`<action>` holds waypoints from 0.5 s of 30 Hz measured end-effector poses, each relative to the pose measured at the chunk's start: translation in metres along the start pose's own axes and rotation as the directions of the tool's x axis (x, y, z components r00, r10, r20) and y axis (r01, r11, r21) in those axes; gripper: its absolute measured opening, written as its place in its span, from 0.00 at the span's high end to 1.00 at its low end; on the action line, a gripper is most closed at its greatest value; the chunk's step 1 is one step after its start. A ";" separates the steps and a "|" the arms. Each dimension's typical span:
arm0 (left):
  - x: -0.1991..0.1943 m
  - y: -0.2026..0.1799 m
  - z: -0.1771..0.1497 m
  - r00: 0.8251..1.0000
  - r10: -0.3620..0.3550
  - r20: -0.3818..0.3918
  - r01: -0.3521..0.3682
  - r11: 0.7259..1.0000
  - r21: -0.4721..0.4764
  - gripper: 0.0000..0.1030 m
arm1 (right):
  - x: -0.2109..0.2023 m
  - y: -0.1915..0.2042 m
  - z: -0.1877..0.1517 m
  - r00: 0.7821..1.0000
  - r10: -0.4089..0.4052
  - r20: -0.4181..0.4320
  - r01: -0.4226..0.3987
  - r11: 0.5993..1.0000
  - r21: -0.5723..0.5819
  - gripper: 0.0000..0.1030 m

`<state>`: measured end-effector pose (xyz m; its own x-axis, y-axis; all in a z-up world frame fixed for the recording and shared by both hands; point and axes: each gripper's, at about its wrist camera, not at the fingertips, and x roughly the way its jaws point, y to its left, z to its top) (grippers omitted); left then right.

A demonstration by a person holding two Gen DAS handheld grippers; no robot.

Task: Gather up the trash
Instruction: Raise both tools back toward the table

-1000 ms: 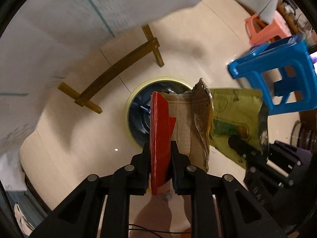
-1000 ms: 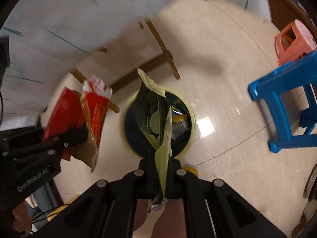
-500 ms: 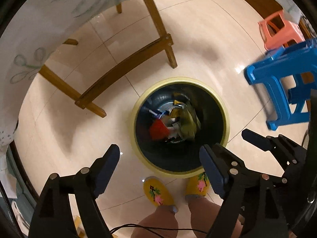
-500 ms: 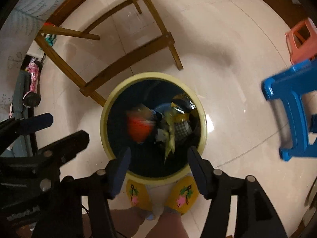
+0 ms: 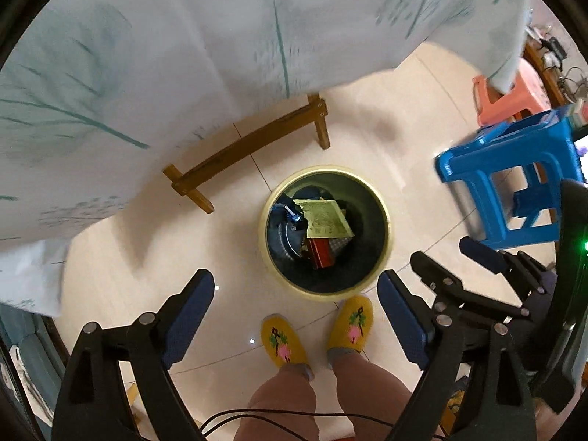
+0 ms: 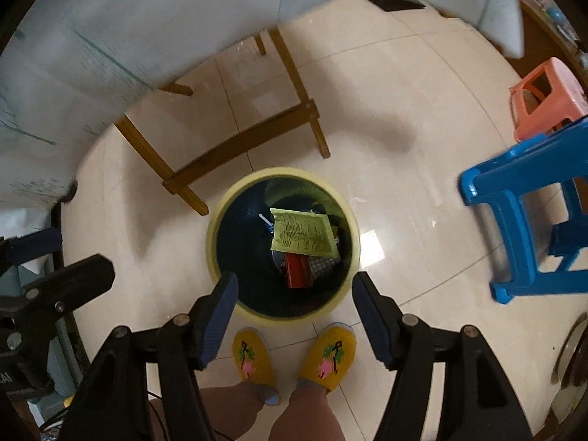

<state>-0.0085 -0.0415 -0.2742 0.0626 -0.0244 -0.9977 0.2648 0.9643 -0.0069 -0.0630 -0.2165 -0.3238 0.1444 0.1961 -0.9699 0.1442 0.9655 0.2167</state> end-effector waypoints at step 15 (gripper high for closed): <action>-0.172 -0.001 -0.017 0.993 -0.033 0.115 0.027 0.998 0.058 0.07 | -0.187 0.018 0.017 0.991 0.012 0.134 -0.010 1.000 -0.017 0.33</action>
<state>-0.0358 -0.0337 -0.1033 0.1637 -0.0868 -0.9827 0.3220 0.9463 -0.0299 -0.0707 -0.2387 -0.1363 0.2762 0.1829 -0.9435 0.1256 0.9664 0.2242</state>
